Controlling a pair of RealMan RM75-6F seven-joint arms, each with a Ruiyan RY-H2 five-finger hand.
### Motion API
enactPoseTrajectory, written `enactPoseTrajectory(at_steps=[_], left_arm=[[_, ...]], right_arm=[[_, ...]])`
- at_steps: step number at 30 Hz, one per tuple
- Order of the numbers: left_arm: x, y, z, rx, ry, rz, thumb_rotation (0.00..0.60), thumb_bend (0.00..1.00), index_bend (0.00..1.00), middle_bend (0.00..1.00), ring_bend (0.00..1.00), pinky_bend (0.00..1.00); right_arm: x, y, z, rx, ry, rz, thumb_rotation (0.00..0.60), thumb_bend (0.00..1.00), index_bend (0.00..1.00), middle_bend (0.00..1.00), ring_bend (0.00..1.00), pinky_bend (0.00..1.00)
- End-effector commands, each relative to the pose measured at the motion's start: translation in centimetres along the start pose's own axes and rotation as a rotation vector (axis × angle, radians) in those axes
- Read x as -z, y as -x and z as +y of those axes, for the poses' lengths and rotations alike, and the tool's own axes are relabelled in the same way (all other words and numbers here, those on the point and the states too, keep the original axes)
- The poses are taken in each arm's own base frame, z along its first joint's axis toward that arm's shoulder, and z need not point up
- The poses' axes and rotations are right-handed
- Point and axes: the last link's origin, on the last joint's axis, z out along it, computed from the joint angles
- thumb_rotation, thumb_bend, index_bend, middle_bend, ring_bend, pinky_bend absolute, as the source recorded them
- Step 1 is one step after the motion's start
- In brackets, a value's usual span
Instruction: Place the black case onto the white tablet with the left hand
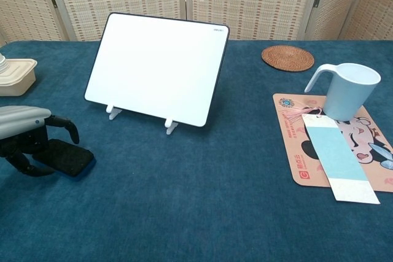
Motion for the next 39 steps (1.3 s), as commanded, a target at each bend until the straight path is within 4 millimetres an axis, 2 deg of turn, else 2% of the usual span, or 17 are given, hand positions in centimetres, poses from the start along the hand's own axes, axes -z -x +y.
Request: enactPoseTrajectory(at_steps=[1,14,17,24,31,34,39], left_arm=[[-0.1,0.1,-0.1,0.004,-0.003,-0.003,0.600,0.28,0.34,1.00,1.00,1.00],[-0.6,0.1,-0.9,0.017,-0.010,0.031,0.600,0.29,0.50,1.00,1.00,1.00],[-0.4,-0.2,-1.0,0.003,-0.014,0.052,0.600,0.29,0.50,1.00,1.00,1.00],[0.8,-2.9,-0.8,-0.037,-0.016,0.182,0.600,0.29,0.50,1.00,1.00,1.00],[1.2,-6.6,0.4,0.049,-0.012,0.364,0.600,0.32,0.51,1.00,1.00,1.00],[1.0,-7.0,1.1,0.091,0.011,0.419,0.600,0.35,0.50,1.00,1.00,1.00],[-0.7,-7.2,2.0,0.071,0.019,0.517,0.600,0.35,0.49,1.00,1.00,1.00]], right_arm=[[0.0,0.0,0.0,0.001,-0.002,-0.002,0.600,0.23,0.00,0.00,0.00,0.00],[-0.2,0.3,-0.2,0.009,-0.011,-0.015,0.600,0.23,0.00,0.00,0.00,0.00],[-0.2,0.3,-0.3,0.011,-0.012,-0.018,0.600,0.23,0.00,0.00,0.00,0.00],[-0.2,0.3,-0.3,0.008,-0.014,-0.016,0.600,0.23,0.00,0.00,0.00,0.00],[-0.1,0.1,-0.1,-0.001,-0.013,-0.009,0.600,0.23,0.00,0.00,0.00,0.00],[-0.2,0.1,0.0,-0.002,-0.010,-0.012,0.600,0.23,0.00,0.00,0.00,0.00],[-0.2,0.2,-0.1,0.003,-0.010,-0.017,0.600,0.23,0.00,0.00,0.00,0.00]])
